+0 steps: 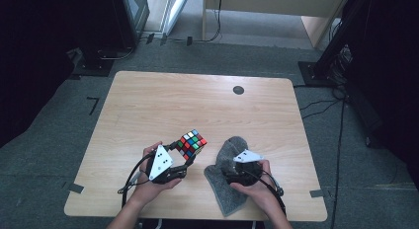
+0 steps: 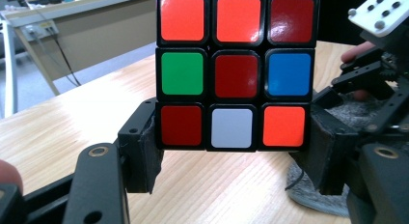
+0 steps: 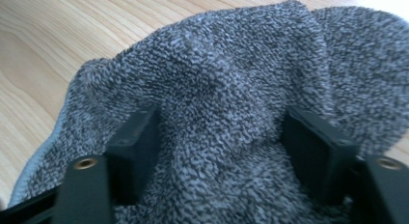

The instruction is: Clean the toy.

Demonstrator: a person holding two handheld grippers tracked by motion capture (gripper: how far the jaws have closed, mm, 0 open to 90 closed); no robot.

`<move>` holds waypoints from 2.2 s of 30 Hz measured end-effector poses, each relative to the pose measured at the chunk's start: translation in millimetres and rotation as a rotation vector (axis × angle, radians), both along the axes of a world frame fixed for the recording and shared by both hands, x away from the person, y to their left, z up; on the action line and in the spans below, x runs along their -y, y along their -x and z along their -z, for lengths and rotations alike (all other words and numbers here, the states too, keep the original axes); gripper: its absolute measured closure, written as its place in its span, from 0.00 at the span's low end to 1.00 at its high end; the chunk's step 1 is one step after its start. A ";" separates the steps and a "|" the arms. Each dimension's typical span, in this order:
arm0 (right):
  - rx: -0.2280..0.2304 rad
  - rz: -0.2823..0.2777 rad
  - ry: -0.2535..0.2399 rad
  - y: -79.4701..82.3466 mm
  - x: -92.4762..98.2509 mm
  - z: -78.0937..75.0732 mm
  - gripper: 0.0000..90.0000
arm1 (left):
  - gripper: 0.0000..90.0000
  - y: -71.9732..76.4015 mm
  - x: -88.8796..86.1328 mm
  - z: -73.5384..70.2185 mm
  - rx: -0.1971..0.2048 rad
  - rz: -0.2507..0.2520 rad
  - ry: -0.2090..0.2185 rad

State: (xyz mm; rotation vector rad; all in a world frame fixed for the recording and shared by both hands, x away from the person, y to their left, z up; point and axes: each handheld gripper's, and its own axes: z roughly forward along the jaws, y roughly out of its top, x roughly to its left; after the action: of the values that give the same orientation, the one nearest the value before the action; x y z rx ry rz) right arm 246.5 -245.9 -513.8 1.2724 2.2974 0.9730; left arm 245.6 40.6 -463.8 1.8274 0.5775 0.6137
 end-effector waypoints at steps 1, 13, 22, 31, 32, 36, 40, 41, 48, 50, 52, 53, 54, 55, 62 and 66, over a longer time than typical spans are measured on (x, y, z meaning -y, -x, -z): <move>0.002 0.001 0.007 0.0 0.1 -0.3 0.39 | 0.38 0.2 0.5 0.5 -0.002 0.003 0.002; 0.252 0.012 -0.330 21.9 21.1 -63.6 0.87 | 0.38 4.0 16.2 9.5 -0.037 0.068 -0.087; 0.452 -0.236 -0.155 62.1 -50.9 -86.5 0.84 | 0.38 17.4 52.3 4.5 -0.089 0.043 -0.288; 0.471 -0.189 -0.051 59.2 -56.5 -78.8 0.86 | 0.39 20.5 55.3 4.1 -0.099 0.074 -0.296; 0.480 -0.151 -0.063 56.4 -49.8 -81.8 0.86 | 0.39 20.2 53.8 4.3 -0.096 0.082 -0.291; 0.440 -0.040 -0.238 48.8 -18.4 -91.5 0.86 | 0.39 17.8 45.6 2.3 -0.103 0.125 -0.196; 0.345 -0.125 -0.492 42.7 -4.4 -92.2 0.85 | 0.39 22.8 40.0 -3.5 -0.063 0.200 -0.114; 0.318 -0.147 -0.536 40.9 -3.5 -90.8 0.85 | 0.39 24.3 38.6 -4.7 -0.053 0.213 -0.096; 0.226 -0.029 -0.455 25.2 15.9 -76.8 0.85 | 0.39 23.5 25.1 -11.1 -0.020 0.244 -0.009; 0.218 -0.020 -0.514 24.8 21.5 -77.6 0.85 | 0.39 21.1 22.2 -11.9 -0.041 0.250 0.021; 0.247 -0.065 -0.595 29.8 20.3 -85.4 0.85 | 0.39 20.2 21.7 -11.0 -0.045 0.247 0.020; 0.267 -0.104 -0.617 33.0 17.0 -90.3 0.85 | 0.39 20.3 22.0 -10.5 -0.046 0.248 0.014; 0.277 -0.138 -0.628 36.3 12.4 -94.7 0.84 | 0.39 20.8 22.5 -10.4 -0.045 0.250 0.016; 0.282 -0.168 -0.635 38.5 8.0 -97.6 0.84 | 0.39 21.5 22.3 -11.2 -0.049 0.259 0.029; 0.190 -0.050 -0.660 25.9 21.1 -78.1 0.85 | 0.39 13.6 4.2 -20.3 -0.114 0.282 0.214; 0.189 -0.052 -0.723 25.8 21.9 -71.7 0.85 | 0.39 4.2 -10.2 -24.0 -0.185 0.276 0.387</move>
State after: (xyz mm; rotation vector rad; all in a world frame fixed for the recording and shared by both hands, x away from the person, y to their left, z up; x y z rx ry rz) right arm 220.8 -267.8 -442.1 1.2794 1.8922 1.9599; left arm 241.3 50.7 -439.8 1.5649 0.5128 0.1345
